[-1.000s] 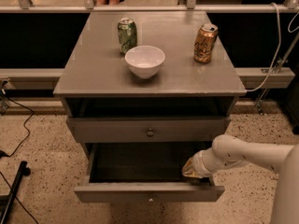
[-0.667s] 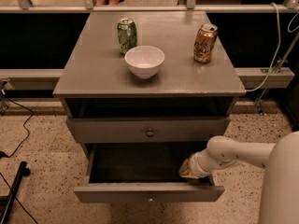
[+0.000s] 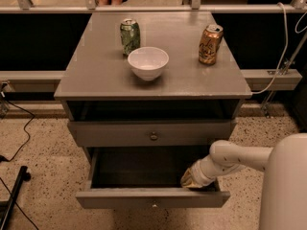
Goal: Open middle drawer
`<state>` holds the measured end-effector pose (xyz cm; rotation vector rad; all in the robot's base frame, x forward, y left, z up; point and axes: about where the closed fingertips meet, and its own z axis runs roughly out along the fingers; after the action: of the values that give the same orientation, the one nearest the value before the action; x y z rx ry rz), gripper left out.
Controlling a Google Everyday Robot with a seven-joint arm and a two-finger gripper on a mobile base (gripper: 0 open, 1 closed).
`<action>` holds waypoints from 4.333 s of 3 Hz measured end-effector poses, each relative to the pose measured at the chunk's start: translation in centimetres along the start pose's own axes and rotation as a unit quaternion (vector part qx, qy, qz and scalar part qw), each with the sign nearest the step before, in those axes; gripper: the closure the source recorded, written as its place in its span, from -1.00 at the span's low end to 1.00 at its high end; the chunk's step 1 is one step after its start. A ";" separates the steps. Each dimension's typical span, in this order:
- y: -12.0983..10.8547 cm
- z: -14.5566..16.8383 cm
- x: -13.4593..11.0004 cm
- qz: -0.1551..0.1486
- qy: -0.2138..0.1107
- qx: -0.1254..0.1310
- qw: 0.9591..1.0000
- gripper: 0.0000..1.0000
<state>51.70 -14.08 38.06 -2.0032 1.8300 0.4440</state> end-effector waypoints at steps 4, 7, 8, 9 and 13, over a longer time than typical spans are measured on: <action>8.2 -2.5 -1.2 0.005 -0.039 -0.086 0.995 1.00; 8.0 -2.5 -1.1 0.005 -0.039 -0.086 0.995 0.59; 8.0 -2.5 -1.1 0.004 -0.039 -0.086 0.995 0.12; 8.0 -2.5 -1.1 0.004 -0.039 -0.086 0.995 -0.33; 7.2 -6.9 -1.9 -0.022 -0.023 -0.030 0.999 1.00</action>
Offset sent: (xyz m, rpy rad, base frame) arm -0.1183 -0.0225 0.0408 0.0599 0.1963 0.0838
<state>44.18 -16.27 44.48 -2.0525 1.7610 0.5330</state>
